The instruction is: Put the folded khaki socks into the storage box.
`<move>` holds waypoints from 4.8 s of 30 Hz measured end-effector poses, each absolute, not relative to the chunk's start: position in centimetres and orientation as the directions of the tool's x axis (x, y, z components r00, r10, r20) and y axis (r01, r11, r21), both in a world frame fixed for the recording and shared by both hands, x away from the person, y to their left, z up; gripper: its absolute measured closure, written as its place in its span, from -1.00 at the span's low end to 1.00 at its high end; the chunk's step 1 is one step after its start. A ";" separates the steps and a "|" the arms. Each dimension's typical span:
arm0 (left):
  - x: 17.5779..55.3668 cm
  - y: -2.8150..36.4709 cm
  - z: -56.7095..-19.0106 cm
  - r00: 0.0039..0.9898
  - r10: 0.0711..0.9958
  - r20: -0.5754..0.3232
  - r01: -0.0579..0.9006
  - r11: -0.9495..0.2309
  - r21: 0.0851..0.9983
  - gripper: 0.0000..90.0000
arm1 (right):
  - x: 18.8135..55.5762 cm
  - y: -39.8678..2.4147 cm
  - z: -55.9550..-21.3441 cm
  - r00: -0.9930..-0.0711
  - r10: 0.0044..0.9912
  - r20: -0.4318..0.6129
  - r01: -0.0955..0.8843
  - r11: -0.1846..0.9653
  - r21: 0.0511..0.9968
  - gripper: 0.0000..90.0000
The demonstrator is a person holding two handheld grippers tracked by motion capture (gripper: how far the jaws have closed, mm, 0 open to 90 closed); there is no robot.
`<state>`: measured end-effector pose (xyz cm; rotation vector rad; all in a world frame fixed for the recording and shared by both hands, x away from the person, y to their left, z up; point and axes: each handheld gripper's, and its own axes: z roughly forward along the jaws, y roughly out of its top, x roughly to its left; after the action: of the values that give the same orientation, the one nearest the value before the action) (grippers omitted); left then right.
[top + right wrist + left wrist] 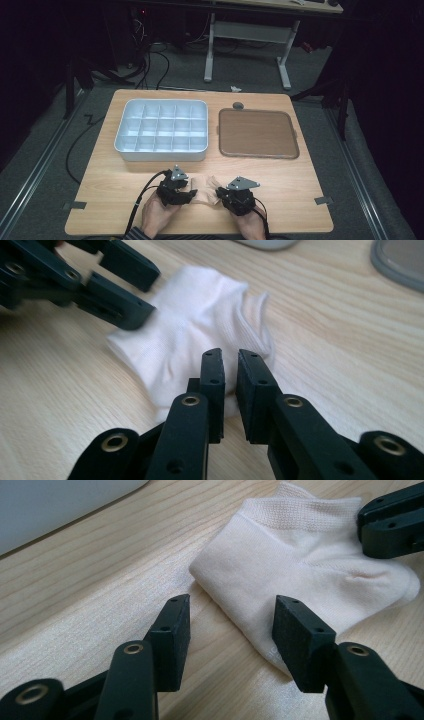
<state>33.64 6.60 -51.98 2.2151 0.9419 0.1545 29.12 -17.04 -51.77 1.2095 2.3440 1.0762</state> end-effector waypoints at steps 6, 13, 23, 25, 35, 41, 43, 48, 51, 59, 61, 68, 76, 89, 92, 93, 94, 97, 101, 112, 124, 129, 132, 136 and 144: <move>33.4 6.8 -51.4 0.729 0.666 -0.161 0.576 -0.469 0.669 0.07 | 29.3 -17.2 -51.8 -0.605 0.793 0.075 0.569 0.365 0.737 0.77; 33.1 5.9 -50.7 0.755 0.634 -0.167 0.543 -0.462 0.701 0.06 | 28.8 -15.6 -50.1 -0.643 0.764 0.052 0.515 0.381 0.768 0.70; 33.7 4.7 -51.6 0.766 0.634 -0.112 0.547 -0.549 0.632 0.18 | 29.7 -15.6 -52.1 -0.637 0.770 0.034 0.543 0.417 0.729 0.61; 33.7 4.6 -51.6 0.770 0.631 -0.100 0.540 -0.559 0.629 0.18 | 29.3 -16.0 -52.2 -0.639 0.769 -0.004 0.523 0.438 0.731 0.61; 33.8 4.7 -51.7 0.761 0.636 -0.127 0.557 -0.540 0.632 0.17 | 29.4 -18.5 -51.6 -0.578 0.814 0.053 0.557 0.346 0.755 0.45; 33.8 4.7 -51.7 0.764 0.634 -0.121 0.552 -0.545 0.632 0.17 | 29.9 -18.0 -52.4 -0.598 0.799 0.067 0.580 0.373 0.724 0.64; 33.8 4.8 -51.7 0.765 0.633 -0.118 0.550 -0.547 0.631 0.16 | 30.0 -18.0 -52.7 -0.596 0.801 0.054 0.574 0.378 0.726 0.66; 33.7 4.8 -51.7 0.762 0.638 -0.115 0.551 -0.543 0.634 0.14 | 29.8 -18.0 -51.9 -0.579 0.815 0.033 0.562 0.370 0.740 0.67; 33.7 4.8 -51.7 0.759 0.642 -0.114 0.553 -0.541 0.634 0.13 | 29.2 -17.1 -50.5 -0.601 0.799 0.003 0.520 0.389 0.761 0.65; 33.8 4.8 -51.5 0.760 0.642 -0.105 0.558 -0.560 0.612 0.11 | 30.3 -15.7 -52.1 -0.628 0.778 -0.006 0.537 0.439 0.720 0.85; 33.7 4.8 -51.5 0.761 0.641 -0.100 0.553 -0.560 0.617 0.11 | 30.2 -16.1 -52.1 -0.628 0.778 0.001 0.537 0.433 0.724 0.86; 33.9 5.0 -51.5 0.759 0.641 -0.116 0.563 -0.555 0.613 0.05 | 30.3 -15.9 -52.1 -0.631 0.776 0.002 0.536 0.433 0.725 0.77; 34.0 6.5 -50.3 0.744 0.636 -0.207 0.579 -0.459 0.674 -0.03 | 30.1 -15.8 -51.1 -0.641 0.767 0.023 0.521 0.413 0.747 0.71; 36.8 6.8 -50.9 0.669 0.687 -0.285 0.670 -0.391 0.631 -0.03 | 29.7 -13.7 -50.1 -0.685 0.727 0.054 0.506 0.420 0.753 0.87; 37.3 6.5 -51.4 0.658 0.691 -0.300 0.688 -0.390 0.612 -0.03 | 29.6 -13.5 -50.6 -0.685 0.726 0.064 0.516 0.421 0.746 0.88; 37.3 6.4 -51.6 0.653 0.693 -0.304 0.695 -0.389 0.605 -0.02 | 29.6 -13.5 -50.8 -0.684 0.727 0.065 0.520 0.423 0.742 0.88; 37.4 6.4 -51.7 0.652 0.694 -0.307 0.696 -0.386 0.605 -0.02 | 29.5 -13.5 -51.0 -0.683 0.728 0.064 0.523 0.426 0.738 0.88; 37.4 6.5 -51.8 0.642 0.694 -0.326 0.705 -0.366 0.608 0.00 | 29.5 -13.7 -51.7 -0.676 0.734 0.065 0.534 0.428 0.729 0.89; 37.2 6.6 -51.9 0.638 0.691 -0.340 0.708 -0.351 0.613 0.07 | 29.5 -13.9 -52.2 -0.668 0.742 0.060 0.541 0.429 0.723 0.91; 36.9 6.6 -52.1 0.637 0.674 -0.373 0.717 -0.342 0.607 0.23 | 29.4 -13.8 -52.4 -0.676 0.736 0.038 0.525 0.445 0.725 0.94; 36.8 7.1 -52.8 0.626 0.657 -0.420 0.725 -0.293 0.623 0.58 | 29.4 -13.8 -52.4 -0.678 0.734 0.031 0.525 0.454 0.720 0.93; 36.8 7.4 -52.8 0.624 0.648 -0.437 0.726 -0.273 0.631 0.66 | 29.4 -13.8 -52.4 -0.677 0.735 0.036 0.525 0.448 0.724 0.93; 36.7 7.6 -52.8 0.622 0.641 -0.450 0.728 -0.260 0.635 0.75 | 29.4 -13.8 -52.4 -0.676 0.736 0.037 0.525 0.447 0.724 0.93; 36.6 7.8 -52.7 0.627 0.629 -0.460 0.724 -0.254 0.641 0.83 | 29.4 -13.8 -52.4 -0.677 0.735 0.038 0.525 0.446 0.724 0.93; 36.4 8.2 -52.1 0.635 0.596 -0.491 0.722 -0.232 0.652 0.86 | 29.5 -13.9 -52.3 -0.679 0.732 0.054 0.535 0.443 0.719 0.91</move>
<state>36.40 8.24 -52.07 1.9300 1.0405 -0.1709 29.47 -13.86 -52.26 1.0952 2.4321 1.0686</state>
